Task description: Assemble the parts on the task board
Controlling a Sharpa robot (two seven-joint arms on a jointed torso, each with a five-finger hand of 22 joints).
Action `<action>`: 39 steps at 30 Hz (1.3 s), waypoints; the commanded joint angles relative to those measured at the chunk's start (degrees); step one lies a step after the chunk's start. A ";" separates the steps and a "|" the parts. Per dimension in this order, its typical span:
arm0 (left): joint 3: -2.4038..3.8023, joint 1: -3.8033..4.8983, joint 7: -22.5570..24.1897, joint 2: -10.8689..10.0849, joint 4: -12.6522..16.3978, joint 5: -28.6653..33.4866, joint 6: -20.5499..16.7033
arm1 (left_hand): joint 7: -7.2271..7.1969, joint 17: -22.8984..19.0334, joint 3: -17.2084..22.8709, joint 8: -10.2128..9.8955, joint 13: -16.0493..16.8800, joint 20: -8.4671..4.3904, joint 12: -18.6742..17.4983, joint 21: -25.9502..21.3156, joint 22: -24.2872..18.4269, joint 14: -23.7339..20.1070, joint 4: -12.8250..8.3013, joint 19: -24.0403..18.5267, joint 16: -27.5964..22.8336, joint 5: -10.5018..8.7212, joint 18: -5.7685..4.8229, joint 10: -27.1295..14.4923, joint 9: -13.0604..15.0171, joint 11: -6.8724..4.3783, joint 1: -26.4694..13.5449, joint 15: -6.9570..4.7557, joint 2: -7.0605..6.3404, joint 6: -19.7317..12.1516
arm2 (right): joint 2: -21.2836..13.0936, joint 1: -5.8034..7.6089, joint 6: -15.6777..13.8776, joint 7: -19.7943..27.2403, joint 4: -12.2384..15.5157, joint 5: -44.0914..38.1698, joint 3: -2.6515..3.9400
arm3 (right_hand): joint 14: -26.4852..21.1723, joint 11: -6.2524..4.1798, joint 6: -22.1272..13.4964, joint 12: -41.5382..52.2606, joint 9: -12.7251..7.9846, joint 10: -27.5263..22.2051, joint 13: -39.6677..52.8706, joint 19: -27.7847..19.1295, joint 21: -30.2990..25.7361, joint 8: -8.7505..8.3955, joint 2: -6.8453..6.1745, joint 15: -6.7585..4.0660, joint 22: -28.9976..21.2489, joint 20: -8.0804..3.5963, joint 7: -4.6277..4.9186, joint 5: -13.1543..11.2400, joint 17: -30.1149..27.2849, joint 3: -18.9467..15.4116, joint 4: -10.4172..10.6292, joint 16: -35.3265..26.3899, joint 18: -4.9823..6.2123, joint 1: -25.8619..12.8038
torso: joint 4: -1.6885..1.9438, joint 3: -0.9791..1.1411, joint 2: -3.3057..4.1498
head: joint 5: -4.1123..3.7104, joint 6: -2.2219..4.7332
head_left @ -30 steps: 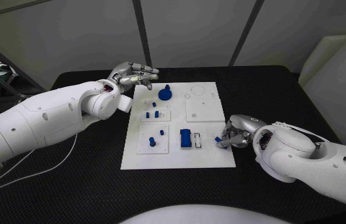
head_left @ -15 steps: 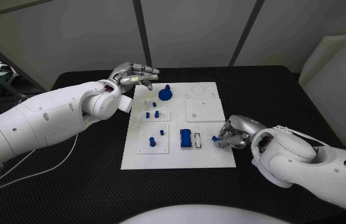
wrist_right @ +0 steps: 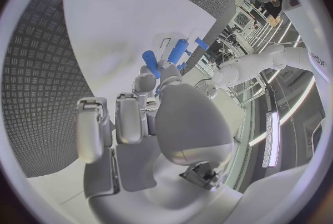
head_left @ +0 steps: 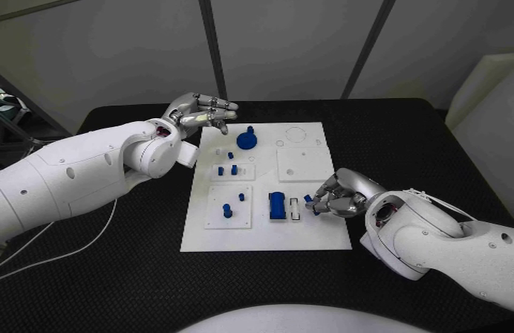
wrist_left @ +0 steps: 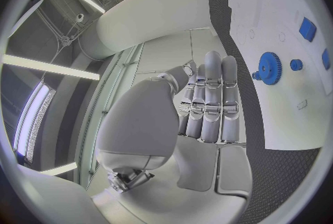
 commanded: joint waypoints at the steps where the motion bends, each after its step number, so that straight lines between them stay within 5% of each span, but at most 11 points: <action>1: 0.03 0.07 0.18 0.05 0.09 0.22 0.49 | 0.28 -0.09 -0.32 -0.36 -0.09 0.20 0.36 -0.27 -0.09 -0.12 0.01 -0.30 -0.34 -0.33 -0.70 -0.06 -0.09 0.20 -0.04 0.20 0.36 0.18 | 0.75 0.06 0.54 1.03 -0.53 3.10 0.02 | 2.25 -0.47 0.54 0.42 -0.02 0.97 0.15 5.86 0.28 0.32 -0.54 -0.38 15.00 -0.32 -0.18 0.04 0.05 -0.26 0.78 0.31 -0.83 -1.59 | 0.04 0.01 -0.01 | 0.04 -0.07; 9: 0.03 0.07 0.11 0.00 0.18 0.22 0.47 | 0.28 -0.09 -0.32 -0.36 -0.09 0.20 0.36 -0.27 -0.09 -0.12 0.01 -0.30 -0.34 -0.33 -0.70 -0.06 -0.09 0.20 -0.04 0.20 0.36 0.18 | 3.20 0.06 3.25 0.31 -2.17 4.48 0.01 | 2.32 -0.69 1.81 1.03 -0.01 1.42 0.71 5.93 0.41 0.66 -0.43 -0.51 15.10 -0.38 -0.52 -0.29 0.43 -0.64 2.77 0.52 -0.86 -3.53 | -0.03 0.05 0.05 | 0.31 -0.23; 28: 0.04 0.08 -0.02 0.05 0.25 0.22 0.57 | 0.25 -0.16 -0.47 -0.37 -0.12 0.21 0.41 -0.46 -0.13 -0.03 -0.09 -0.25 -0.53 -0.25 -0.68 -0.10 -0.15 0.18 -0.04 0.19 0.50 0.23 | 6.55 0.07 3.41 -0.31 -4.27 4.54 0.02 | 2.35 -0.86 2.70 1.53 0.11 1.74 1.19 5.93 0.41 0.73 -0.98 -0.65 15.10 -0.52 -0.71 -0.89 0.63 -1.24 4.53 0.64 -0.86 -4.88 | -0.08 0.04 -0.02 | 0.40 -0.34; 35: 0.04 0.08 -0.08 -0.03 0.29 0.22 0.56 | 0.25 -0.16 -0.47 -0.37 -0.12 0.21 0.41 -0.46 -0.13 -0.03 -0.09 -0.25 -0.53 -0.25 -0.68 -0.10 -0.15 0.18 -0.04 0.19 0.50 0.23 | 6.56 0.07 3.49 -0.78 -4.44 3.78 0.02 | 2.30 -0.69 3.41 1.76 0.36 1.98 1.56 5.92 0.39 0.67 -1.83 -0.52 15.08 -0.46 -0.53 -12.76 0.52 -3.53 8.09 0.56 -0.86 -7.64 | -0.04 0.04 -0.05 | 0.36 -0.30; 39: 0.04 0.08 -0.10 -0.14 0.31 0.22 0.52 | 0.25 -0.16 -0.47 -0.37 -0.12 0.21 0.41 -0.46 -0.13 -0.03 -0.09 -0.25 -0.53 -0.25 -0.68 -0.10 -0.15 0.18 -0.04 0.19 0.50 0.23 | 6.15 0.07 3.54 -1.30 -4.34 2.89 0.02 | 2.31 -0.66 3.49 1.91 0.45 2.01 1.74 5.93 0.41 0.65 -1.88 -0.51 15.10 -0.44 -0.51 -13.91 0.55 -3.81 8.51 0.57 -0.86 -7.55 | -0.08 0.04 -0.06 | 0.39 -0.28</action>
